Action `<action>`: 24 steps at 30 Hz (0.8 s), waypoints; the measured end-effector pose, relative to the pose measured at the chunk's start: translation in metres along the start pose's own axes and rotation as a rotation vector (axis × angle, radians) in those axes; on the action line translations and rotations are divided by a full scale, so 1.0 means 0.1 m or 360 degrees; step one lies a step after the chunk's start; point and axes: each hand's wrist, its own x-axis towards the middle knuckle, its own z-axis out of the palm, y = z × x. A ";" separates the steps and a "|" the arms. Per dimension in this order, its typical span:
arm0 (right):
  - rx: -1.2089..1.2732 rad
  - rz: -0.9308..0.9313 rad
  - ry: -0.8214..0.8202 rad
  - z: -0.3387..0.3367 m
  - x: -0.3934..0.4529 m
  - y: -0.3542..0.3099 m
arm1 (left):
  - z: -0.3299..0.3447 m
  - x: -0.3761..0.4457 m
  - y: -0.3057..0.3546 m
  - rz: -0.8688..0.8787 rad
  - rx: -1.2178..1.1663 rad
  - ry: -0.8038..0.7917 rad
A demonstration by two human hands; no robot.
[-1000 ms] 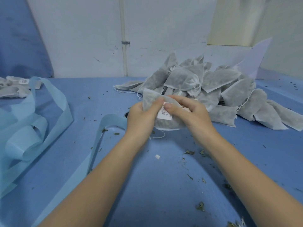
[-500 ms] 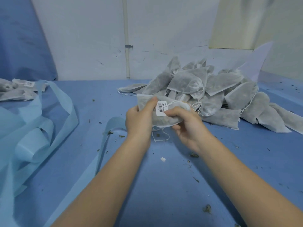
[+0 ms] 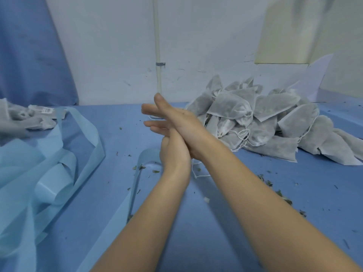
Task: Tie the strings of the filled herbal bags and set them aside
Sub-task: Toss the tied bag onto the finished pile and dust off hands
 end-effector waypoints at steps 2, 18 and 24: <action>0.0031 -0.0021 0.0072 -0.09 -0.06 0.01 | 0.02 -0.04 -0.03 -0.0061 0.0128 -0.0113; -0.0073 -0.0213 0.0859 -1.22 -0.75 0.07 | 0.95 -0.12 -0.36 0.0674 0.1429 -0.0515; 0.0136 -0.0018 0.1183 -1.59 -0.93 0.18 | 1.34 0.42 -0.22 0.1175 0.1882 -0.0304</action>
